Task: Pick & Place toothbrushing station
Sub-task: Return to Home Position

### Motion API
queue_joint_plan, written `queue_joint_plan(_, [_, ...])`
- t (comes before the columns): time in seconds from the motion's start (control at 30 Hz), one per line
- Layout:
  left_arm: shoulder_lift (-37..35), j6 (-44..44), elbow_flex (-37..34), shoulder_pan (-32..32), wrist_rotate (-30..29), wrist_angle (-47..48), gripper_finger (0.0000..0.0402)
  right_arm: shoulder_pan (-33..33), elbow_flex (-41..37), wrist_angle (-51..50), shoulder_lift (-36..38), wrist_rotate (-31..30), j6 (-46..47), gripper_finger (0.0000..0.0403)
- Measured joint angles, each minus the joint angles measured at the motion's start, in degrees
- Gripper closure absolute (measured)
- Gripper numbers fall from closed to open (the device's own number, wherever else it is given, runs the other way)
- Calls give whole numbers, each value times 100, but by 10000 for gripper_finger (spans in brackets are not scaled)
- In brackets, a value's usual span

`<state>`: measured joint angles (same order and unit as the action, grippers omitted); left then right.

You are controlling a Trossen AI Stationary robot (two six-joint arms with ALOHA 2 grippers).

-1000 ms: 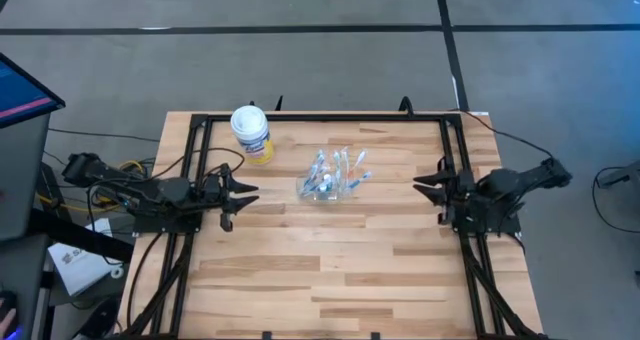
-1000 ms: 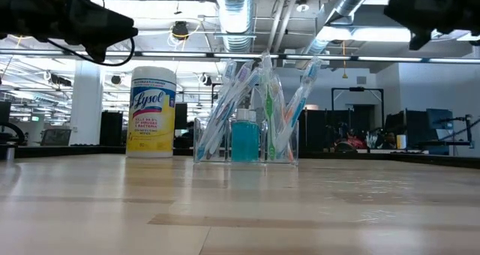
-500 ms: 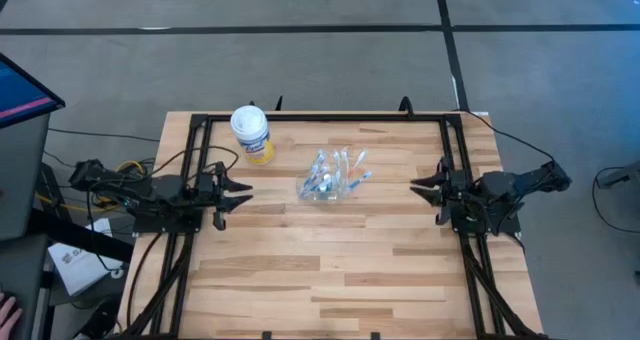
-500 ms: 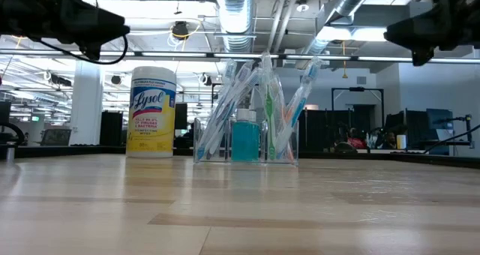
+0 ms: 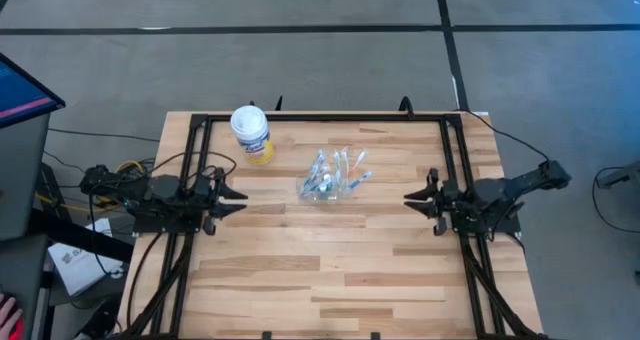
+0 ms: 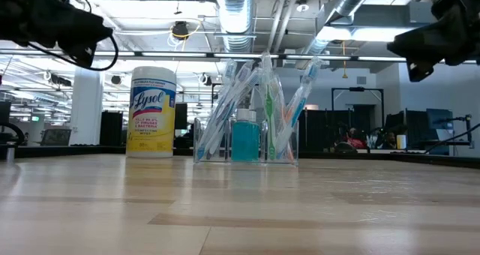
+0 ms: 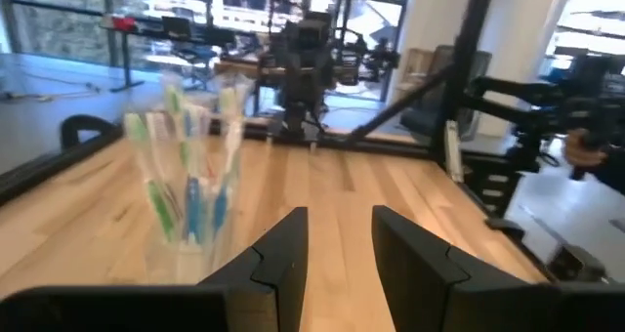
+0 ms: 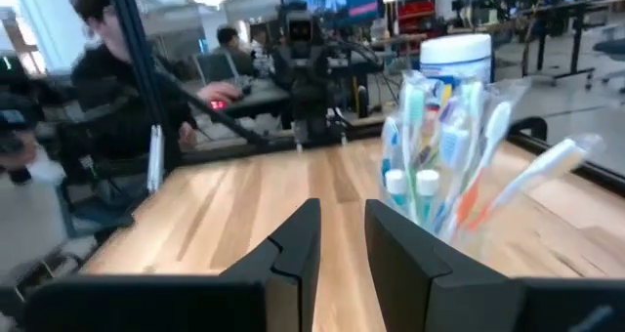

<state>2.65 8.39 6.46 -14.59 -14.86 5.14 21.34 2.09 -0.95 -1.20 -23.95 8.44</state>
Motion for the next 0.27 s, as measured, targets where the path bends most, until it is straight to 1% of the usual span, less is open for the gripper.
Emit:
queue_joint_plan(0.1, [7, -1, 4, 0, -228, 4, 291, -10, 7, -13, 47, -59, 63, 328])
queue_joint_plan(0.27, [101, 6, 2, 0, -268, -16, 291, 0, 7, -14, 49, -59, 387, 328])
